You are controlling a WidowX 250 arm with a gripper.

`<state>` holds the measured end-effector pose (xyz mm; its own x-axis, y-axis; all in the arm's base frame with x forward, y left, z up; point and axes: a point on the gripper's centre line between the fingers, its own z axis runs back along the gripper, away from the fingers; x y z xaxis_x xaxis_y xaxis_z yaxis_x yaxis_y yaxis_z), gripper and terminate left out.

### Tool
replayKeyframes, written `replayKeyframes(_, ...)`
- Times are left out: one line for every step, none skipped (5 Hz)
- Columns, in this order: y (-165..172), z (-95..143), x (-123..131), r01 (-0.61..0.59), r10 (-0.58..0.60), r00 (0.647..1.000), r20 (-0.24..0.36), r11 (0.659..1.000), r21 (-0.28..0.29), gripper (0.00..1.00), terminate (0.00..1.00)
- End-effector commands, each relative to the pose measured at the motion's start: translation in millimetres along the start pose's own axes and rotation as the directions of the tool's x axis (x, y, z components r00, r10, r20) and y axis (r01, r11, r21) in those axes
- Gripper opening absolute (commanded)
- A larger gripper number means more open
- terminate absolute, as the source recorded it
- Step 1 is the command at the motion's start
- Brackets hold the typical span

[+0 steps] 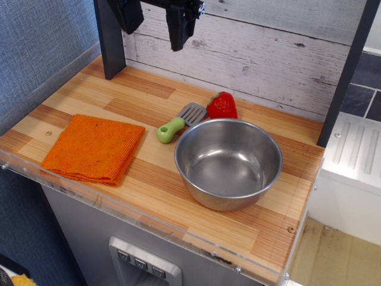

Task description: Move the orange napkin from front to backend of the table.

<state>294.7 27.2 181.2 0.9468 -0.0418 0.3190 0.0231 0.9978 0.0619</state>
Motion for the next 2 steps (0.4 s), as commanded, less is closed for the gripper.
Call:
replayKeyframes(0.0,0.0,0.0,0.000,0.000,1.000,0.000,1.000,0.000,1.00,0.00)
replayKeyframes(28.6,0.5,-15.2,-0.076,0.077,0.997,-0.023,0.996,0.041,1.00,0.00)
